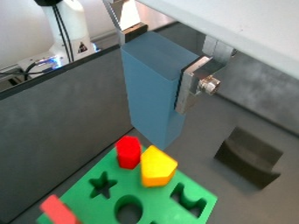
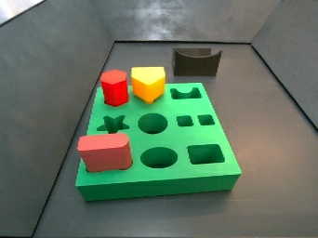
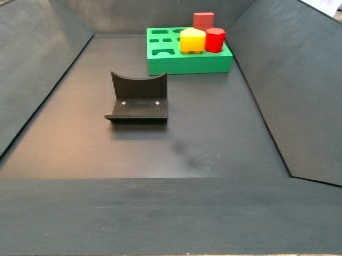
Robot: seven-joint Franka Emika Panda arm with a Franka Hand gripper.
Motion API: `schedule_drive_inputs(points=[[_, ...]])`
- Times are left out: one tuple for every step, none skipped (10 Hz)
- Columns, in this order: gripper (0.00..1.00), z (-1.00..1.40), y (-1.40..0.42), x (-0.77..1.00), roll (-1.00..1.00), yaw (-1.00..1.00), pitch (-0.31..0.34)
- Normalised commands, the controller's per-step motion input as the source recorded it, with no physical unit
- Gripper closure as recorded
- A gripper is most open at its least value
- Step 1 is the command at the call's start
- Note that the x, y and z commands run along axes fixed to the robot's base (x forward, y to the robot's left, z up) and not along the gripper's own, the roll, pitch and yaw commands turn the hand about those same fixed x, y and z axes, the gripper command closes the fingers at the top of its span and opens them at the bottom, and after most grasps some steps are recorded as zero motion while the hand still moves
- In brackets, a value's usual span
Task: Pick up the rectangle object. Move up. Place the rectangle object on the fixture. Regrasp the rectangle object. Move to above the board. Insert the rectangle object.
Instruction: Move to above the board, then insert the rectangle object.
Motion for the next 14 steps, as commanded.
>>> schedule_drive_inputs(points=[[1.00, 0.00, 0.00, -0.05, -0.36, -0.03, -0.040], [1.00, 0.00, 0.00, -0.03, -0.21, -0.02, -0.025], [1.00, 0.00, -0.03, 0.00, 0.00, 0.03, -0.010], [1.00, -0.15, -0.23, -0.12, 0.02, 0.00, -0.050], [1.00, -0.25, -0.28, 0.10, 0.00, 0.21, -0.020], [1.00, -0.23, -0.31, 0.17, 0.00, 0.30, -0.046], [1.00, -0.23, -0.28, 0.23, 0.00, 0.35, -0.054], [1.00, -0.22, -0.26, 0.31, -0.04, 0.41, -0.059], [1.00, -0.19, -0.28, 0.28, -0.04, 0.41, -0.069], [1.00, -0.22, -0.30, 0.22, -0.04, 0.37, -0.077], [1.00, -0.24, -0.34, 0.22, -0.02, 0.36, -0.074], [1.00, -0.31, -0.35, 0.23, 0.00, 0.36, -0.069], [1.00, -0.37, -0.35, 0.20, 0.01, 0.32, -0.071], [1.00, -0.41, -0.37, 0.17, 0.05, 0.29, -0.074]])
